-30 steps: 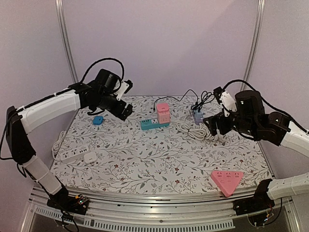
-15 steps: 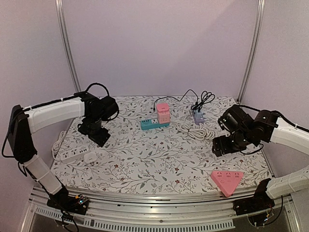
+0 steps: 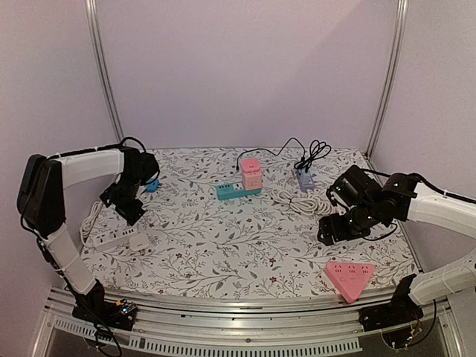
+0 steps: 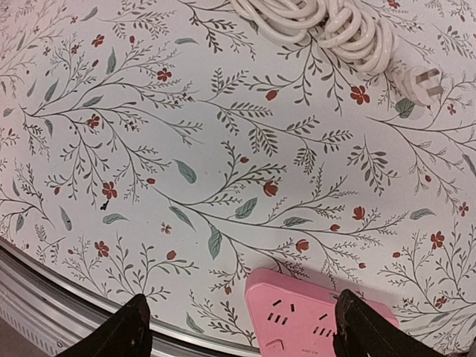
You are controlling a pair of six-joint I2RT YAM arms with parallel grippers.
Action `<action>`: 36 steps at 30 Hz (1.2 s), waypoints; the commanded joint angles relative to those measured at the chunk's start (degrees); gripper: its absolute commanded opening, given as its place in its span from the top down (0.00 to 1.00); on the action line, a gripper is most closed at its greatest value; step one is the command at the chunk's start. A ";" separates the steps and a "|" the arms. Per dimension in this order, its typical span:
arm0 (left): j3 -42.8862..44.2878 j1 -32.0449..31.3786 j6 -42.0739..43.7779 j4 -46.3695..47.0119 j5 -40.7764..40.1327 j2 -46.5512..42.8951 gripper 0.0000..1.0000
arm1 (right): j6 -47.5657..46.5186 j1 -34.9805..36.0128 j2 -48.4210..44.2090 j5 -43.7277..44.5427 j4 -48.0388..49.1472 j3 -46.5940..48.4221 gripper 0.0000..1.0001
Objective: Insert the plug
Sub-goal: Pick up the socket from the center of the board.
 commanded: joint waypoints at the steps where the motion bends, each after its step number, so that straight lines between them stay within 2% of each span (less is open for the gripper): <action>1: 0.53 0.30 11.27 -6.62 -5.48 2.28 0.09 | -4.48 -0.27 2.96 -2.91 4.86 1.09 0.16; 3: 0.07 0.49 15.56 -6.54 -1.10 2.94 0.08 | -5.66 -0.29 4.82 -3.34 4.99 1.89 0.16; 7: -1.42 2.92 23.32 -3.38 1.32 5.21 0.04 | -7.36 -0.24 6.79 -4.16 5.54 1.99 0.15; 15: -2.42 6.82 24.93 -0.04 3.45 11.33 0.05 | -10.29 -0.26 7.52 -4.91 6.55 2.67 0.14; 18: -1.44 8.25 24.82 1.09 1.02 14.14 0.08 | -11.17 -0.26 7.76 -5.28 6.68 2.94 0.14; 21: 0.26 8.34 24.91 2.03 5.81 14.72 0.14 | -11.75 -0.18 8.01 -5.32 6.66 2.87 0.14; 24: -0.88 8.18 25.66 5.00 14.56 13.42 0.28 | -12.02 -0.25 8.27 -5.00 6.75 2.78 0.14; 25: -1.32 8.03 25.49 5.79 15.47 13.05 0.37 | -12.00 -0.24 8.52 -4.96 6.79 2.83 0.14; 30: -0.97 7.13 24.33 6.40 11.85 11.83 0.94 | -11.96 -0.19 9.37 -5.64 6.76 3.50 0.14; 31: -0.47 7.10 23.71 6.39 10.61 11.73 1.00 | -11.96 -0.22 9.38 -5.74 6.82 3.53 0.14; 36: 5.31 6.46 17.19 3.78 4.21 11.36 1.00 | -11.62 -0.20 8.97 -5.58 6.74 3.66 0.14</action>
